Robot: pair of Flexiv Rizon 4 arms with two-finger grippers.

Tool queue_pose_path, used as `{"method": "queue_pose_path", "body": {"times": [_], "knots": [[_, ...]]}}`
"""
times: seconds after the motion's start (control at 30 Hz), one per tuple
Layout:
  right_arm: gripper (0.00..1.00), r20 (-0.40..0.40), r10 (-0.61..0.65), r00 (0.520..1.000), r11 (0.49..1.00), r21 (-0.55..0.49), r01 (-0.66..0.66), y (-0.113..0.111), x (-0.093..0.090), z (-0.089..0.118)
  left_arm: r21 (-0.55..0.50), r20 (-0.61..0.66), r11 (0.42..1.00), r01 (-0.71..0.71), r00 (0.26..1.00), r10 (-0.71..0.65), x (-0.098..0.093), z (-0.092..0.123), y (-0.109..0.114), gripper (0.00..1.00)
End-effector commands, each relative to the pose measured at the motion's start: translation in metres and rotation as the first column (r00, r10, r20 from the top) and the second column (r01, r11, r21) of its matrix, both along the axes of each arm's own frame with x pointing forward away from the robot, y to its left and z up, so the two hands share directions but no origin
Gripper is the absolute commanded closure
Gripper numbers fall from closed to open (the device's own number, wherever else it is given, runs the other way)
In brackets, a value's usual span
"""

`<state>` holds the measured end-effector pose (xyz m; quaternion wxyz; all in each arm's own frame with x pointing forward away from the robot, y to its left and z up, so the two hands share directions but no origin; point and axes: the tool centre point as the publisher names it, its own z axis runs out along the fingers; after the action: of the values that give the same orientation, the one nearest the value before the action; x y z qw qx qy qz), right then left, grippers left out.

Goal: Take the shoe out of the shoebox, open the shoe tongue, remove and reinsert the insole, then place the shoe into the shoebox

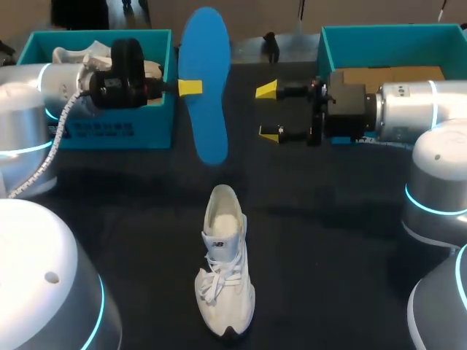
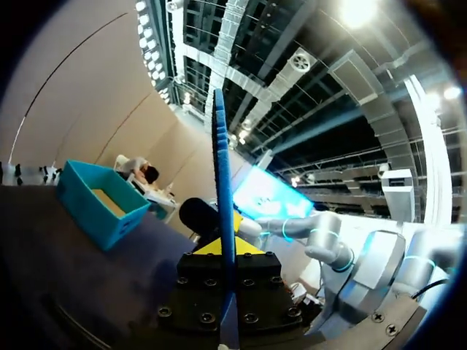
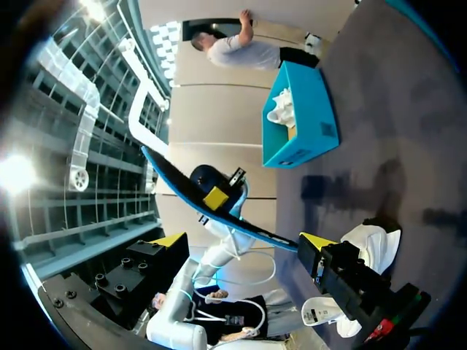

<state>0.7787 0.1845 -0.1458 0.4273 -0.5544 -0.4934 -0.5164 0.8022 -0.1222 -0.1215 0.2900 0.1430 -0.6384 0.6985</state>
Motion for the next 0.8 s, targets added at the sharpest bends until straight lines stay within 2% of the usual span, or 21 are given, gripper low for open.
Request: {"method": "queue_pose_path", "body": {"times": [0.03,0.1,0.2,0.8], "knots": [[0.00,-0.001,-0.002,1.000,1.000,-0.003,0.002,0.0021,0.0001,0.0001,0.121,0.275,0.992,0.032,0.959,-0.065,0.0039,-0.0031,0.0009,1.00],[0.00,-0.001,-0.002,1.000,1.000,-0.003,0.002,0.0021,0.0001,0.0001,0.172,0.401,0.985,0.021,0.912,-0.089,0.0034,-0.0061,0.0010,1.00],[0.00,-0.001,-0.002,1.000,1.000,-0.003,0.002,0.0021,0.0001,0.0001,0.239,0.620,0.971,-0.002,0.770,-0.151,0.0004,-0.0123,0.0051,1.00],[0.00,-0.001,-0.002,1.000,1.000,-0.003,0.002,0.0021,0.0001,0.0001,0.239,0.620,0.971,-0.002,0.770,-0.151,0.0004,-0.0123,0.0051,1.00]]}}
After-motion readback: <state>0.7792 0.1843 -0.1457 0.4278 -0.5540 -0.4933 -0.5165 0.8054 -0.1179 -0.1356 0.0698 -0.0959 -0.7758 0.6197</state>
